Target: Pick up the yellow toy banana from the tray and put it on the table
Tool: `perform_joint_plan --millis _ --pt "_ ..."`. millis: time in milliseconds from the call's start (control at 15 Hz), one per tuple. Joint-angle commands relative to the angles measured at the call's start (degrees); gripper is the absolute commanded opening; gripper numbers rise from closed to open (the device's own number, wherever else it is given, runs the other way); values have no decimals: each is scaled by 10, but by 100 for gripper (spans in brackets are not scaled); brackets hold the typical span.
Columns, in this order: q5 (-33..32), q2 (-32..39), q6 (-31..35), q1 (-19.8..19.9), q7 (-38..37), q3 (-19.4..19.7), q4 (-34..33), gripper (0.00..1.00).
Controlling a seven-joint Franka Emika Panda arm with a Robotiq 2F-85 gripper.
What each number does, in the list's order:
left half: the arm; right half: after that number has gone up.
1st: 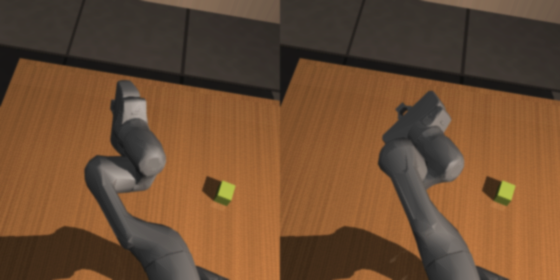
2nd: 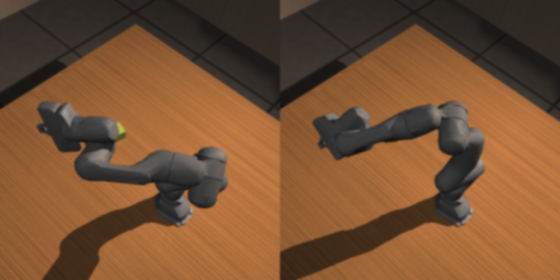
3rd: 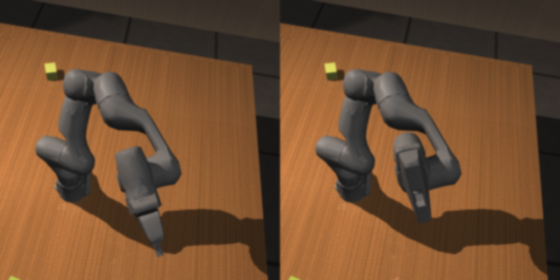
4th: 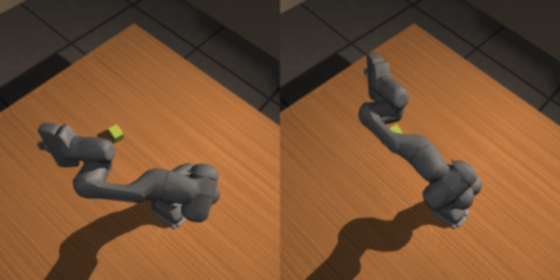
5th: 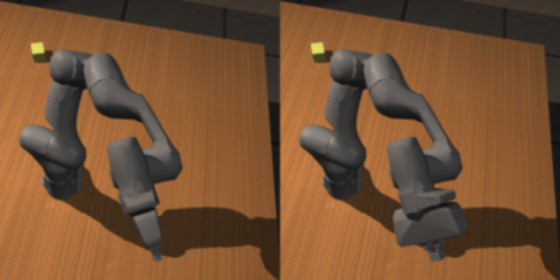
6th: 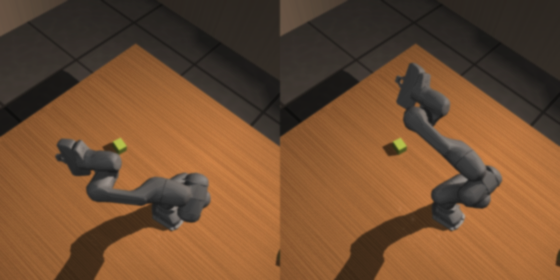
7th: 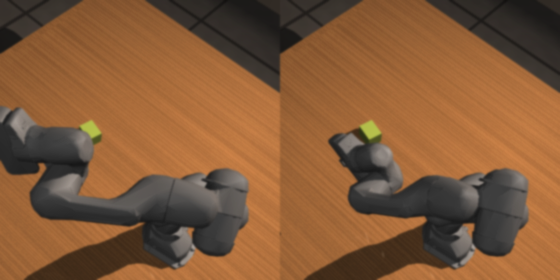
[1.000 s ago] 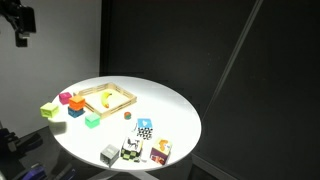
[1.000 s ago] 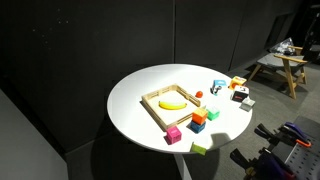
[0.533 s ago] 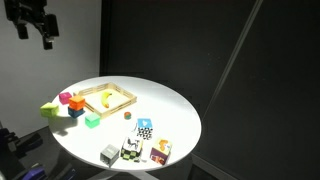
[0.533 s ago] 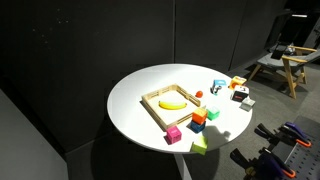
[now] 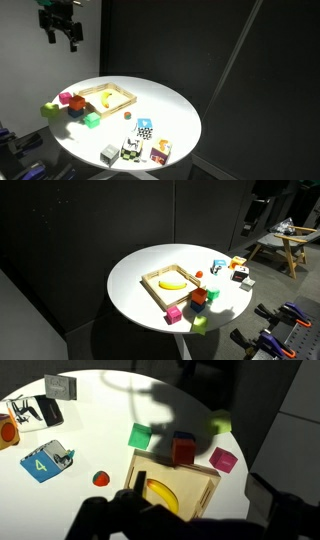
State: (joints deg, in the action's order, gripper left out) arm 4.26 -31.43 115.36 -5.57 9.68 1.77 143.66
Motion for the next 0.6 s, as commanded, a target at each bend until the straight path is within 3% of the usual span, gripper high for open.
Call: perform_joint_plan --millis 0,533 --pt "-3 86 6 1 16 -4 -77 100" --pt "-5 231 40 1 67 -18 -194 100"
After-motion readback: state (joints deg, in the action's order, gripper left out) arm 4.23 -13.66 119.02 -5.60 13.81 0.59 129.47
